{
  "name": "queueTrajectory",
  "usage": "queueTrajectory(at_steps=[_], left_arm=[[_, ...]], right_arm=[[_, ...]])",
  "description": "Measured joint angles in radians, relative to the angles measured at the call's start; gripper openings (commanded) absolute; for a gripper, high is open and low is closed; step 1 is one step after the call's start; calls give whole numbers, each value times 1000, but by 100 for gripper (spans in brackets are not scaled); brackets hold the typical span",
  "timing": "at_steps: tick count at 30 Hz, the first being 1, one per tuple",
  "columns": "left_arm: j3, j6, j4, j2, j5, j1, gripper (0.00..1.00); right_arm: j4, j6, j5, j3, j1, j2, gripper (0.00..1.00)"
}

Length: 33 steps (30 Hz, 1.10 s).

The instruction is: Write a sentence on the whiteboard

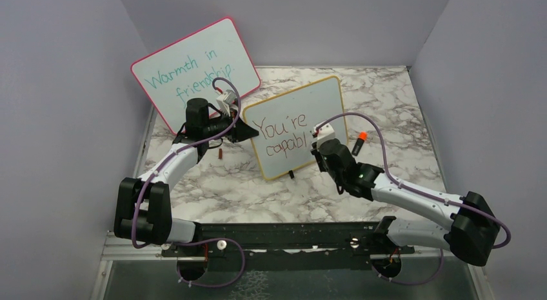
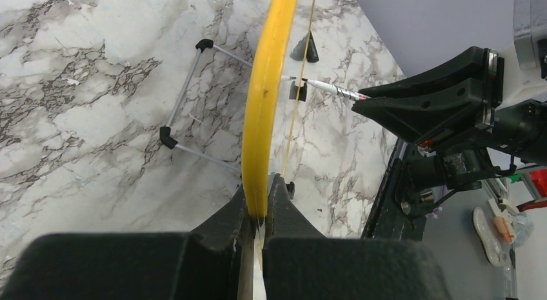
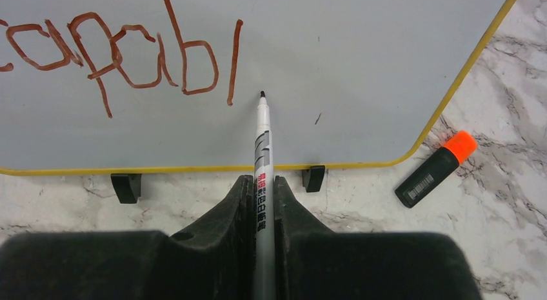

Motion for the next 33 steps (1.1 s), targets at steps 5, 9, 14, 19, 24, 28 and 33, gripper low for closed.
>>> queueTrajectory(at_steps=[5, 9, 14, 19, 24, 28, 33], left_arm=[[1, 2, -2, 1, 0, 0, 0], [1, 3, -3, 2, 0, 0, 0], [1, 3, -3, 2, 0, 0, 0], [2, 3, -4, 3, 0, 0, 0], [3, 3, -5, 5, 0, 0, 0], [4, 4, -6, 5, 0, 0, 0], [7, 4, -8, 8, 0, 0, 0]], right_arm=[[20, 4, -14, -8, -4, 0, 1], [36, 4, -23, -8, -4, 0, 1], [49, 4, -35, -8, -11, 8, 1], [52, 4, -36, -8, -18, 14, 1], [51, 8, -36, -8, -21, 14, 1], [47, 14, -24, -8, -24, 14, 1], [44, 16, 3, -8, -26, 14, 1]])
